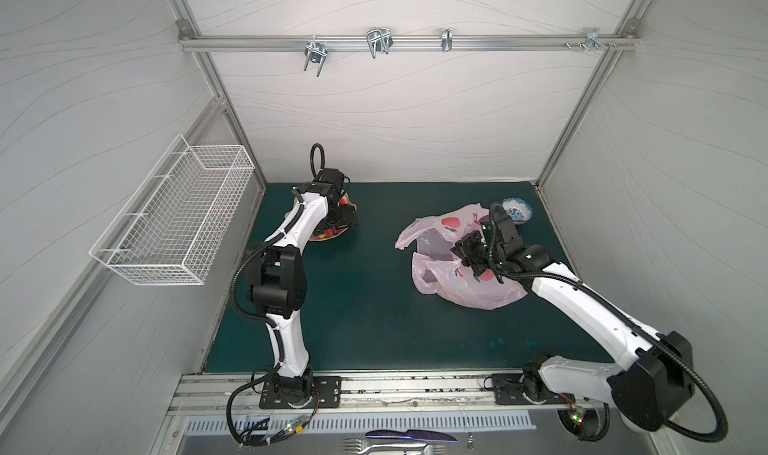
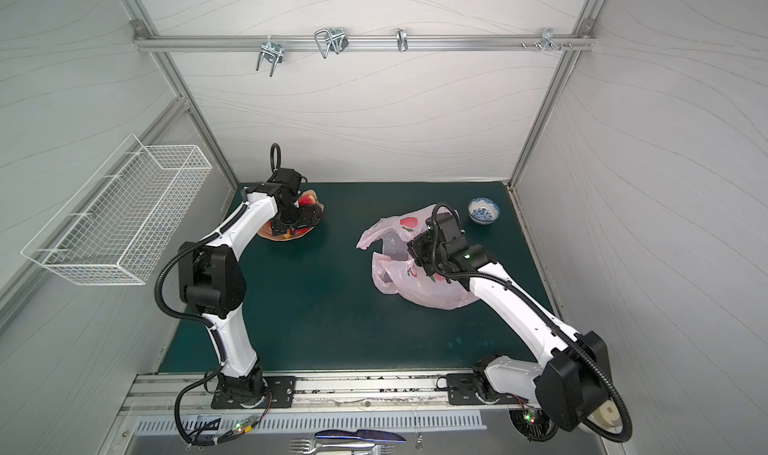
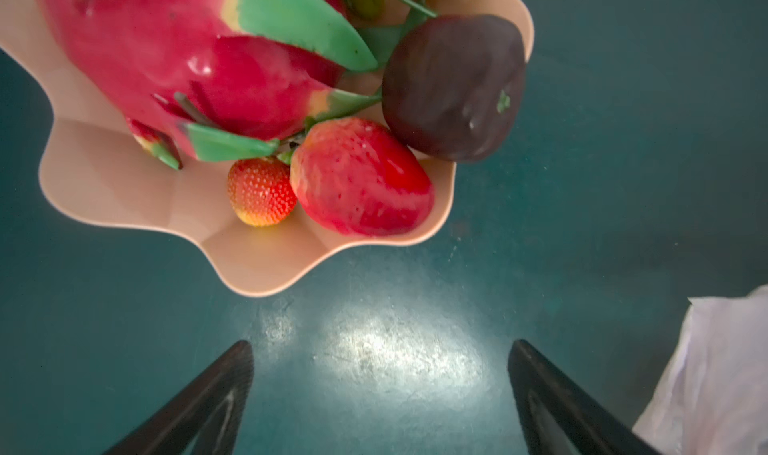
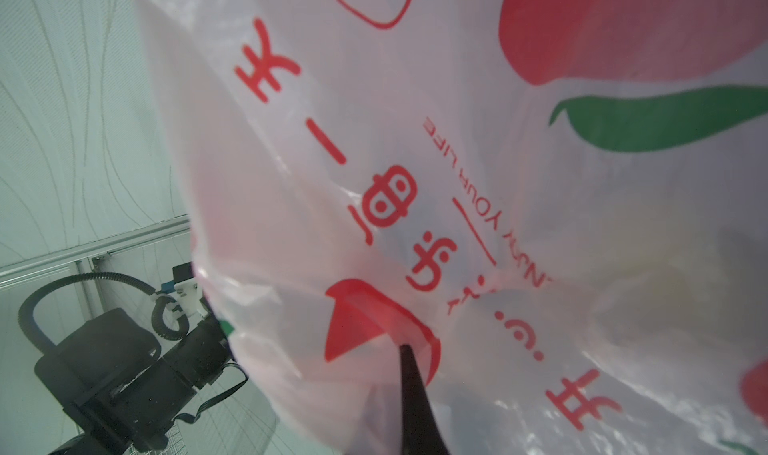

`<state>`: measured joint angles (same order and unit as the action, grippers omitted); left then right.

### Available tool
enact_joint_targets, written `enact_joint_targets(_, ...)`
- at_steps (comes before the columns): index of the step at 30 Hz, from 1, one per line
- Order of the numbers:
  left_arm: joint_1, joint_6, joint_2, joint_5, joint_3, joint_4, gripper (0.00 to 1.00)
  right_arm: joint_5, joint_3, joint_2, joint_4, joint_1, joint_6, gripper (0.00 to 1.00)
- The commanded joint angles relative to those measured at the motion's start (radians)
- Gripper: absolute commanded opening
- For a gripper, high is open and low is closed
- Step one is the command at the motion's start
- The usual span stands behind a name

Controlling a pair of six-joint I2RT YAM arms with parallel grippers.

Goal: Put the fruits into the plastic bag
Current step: 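Withdraw the left gripper from the bag back over the fruit plate, then lower the left gripper onto the large red strawberry and grasp it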

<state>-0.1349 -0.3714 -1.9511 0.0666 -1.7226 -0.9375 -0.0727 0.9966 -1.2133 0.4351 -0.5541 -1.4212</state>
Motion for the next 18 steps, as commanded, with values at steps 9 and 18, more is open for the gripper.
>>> enact_joint_targets(9,0.021,-0.023,-0.118,0.058,-0.112,-0.019,0.98,0.0,0.018,0.02,0.018,0.005,-0.007,0.0)
enact_joint_targets(18,0.025,-0.019,-0.164,0.066,-0.116,0.002,0.95,0.001,0.01,0.028,0.018,0.005,-0.01,0.0)
